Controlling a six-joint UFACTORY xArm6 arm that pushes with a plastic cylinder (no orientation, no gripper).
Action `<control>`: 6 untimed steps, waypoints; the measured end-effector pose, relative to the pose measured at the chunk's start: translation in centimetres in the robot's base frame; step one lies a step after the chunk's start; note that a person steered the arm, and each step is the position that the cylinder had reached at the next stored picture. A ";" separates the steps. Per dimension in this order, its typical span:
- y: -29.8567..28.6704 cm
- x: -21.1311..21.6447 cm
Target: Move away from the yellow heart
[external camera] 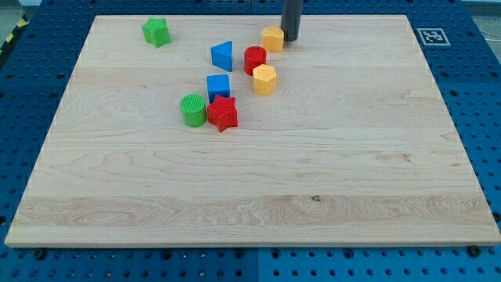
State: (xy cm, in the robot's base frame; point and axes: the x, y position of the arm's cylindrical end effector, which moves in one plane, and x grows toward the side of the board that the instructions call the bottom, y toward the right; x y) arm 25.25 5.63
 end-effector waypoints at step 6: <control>14.3 5.6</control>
State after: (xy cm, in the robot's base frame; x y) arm 30.85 19.89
